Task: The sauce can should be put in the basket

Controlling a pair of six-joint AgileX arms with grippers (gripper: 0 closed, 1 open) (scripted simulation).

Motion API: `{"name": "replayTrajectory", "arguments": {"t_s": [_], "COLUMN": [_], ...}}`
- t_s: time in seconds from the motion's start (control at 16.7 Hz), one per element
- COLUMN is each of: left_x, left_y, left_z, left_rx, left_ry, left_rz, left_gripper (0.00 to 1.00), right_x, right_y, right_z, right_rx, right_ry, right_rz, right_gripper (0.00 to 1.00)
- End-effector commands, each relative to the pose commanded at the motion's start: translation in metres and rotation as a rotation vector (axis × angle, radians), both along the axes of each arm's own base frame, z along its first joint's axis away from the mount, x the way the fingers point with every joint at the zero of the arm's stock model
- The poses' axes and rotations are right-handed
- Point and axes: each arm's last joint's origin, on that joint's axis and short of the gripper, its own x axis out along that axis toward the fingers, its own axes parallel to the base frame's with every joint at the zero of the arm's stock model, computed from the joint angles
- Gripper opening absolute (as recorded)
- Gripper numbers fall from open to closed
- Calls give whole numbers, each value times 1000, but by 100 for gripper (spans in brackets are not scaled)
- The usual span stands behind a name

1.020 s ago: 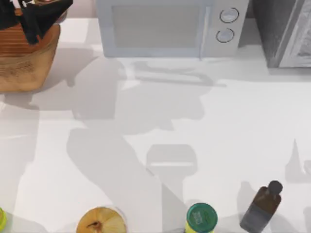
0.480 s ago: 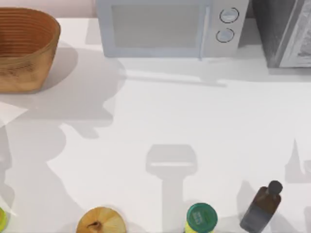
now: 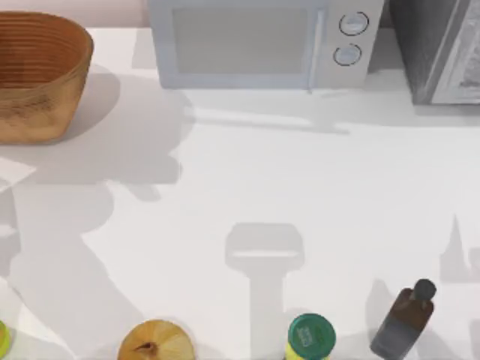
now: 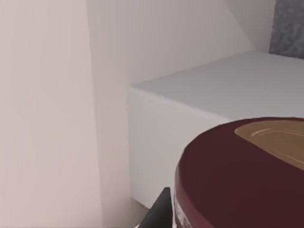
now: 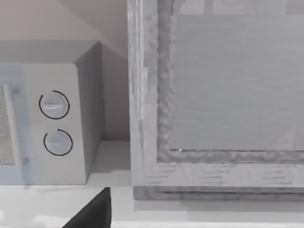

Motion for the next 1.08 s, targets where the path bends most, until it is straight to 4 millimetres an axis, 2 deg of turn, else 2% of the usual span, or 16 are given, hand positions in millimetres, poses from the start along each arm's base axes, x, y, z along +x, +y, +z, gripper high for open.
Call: {"name": "replayTrajectory", "arguments": {"t_s": [0.24, 0.48, 1.08], "left_x": [23, 24, 24], "left_y": [-25, -27, -27], "left_z": [-12, -13, -13], "left_rx": [0, -1, -1], "left_ry": [-1, -1, -1], "left_rz": [2, 2, 2], "left_gripper": [0, 0, 75], "right_x": [0, 0, 0], "right_y": [0, 0, 0], "right_z": [0, 0, 0], "right_rx": [0, 0, 0], "right_ry": [0, 0, 0], "right_rz": [0, 0, 0], "right_gripper": [100, 100, 100]}}
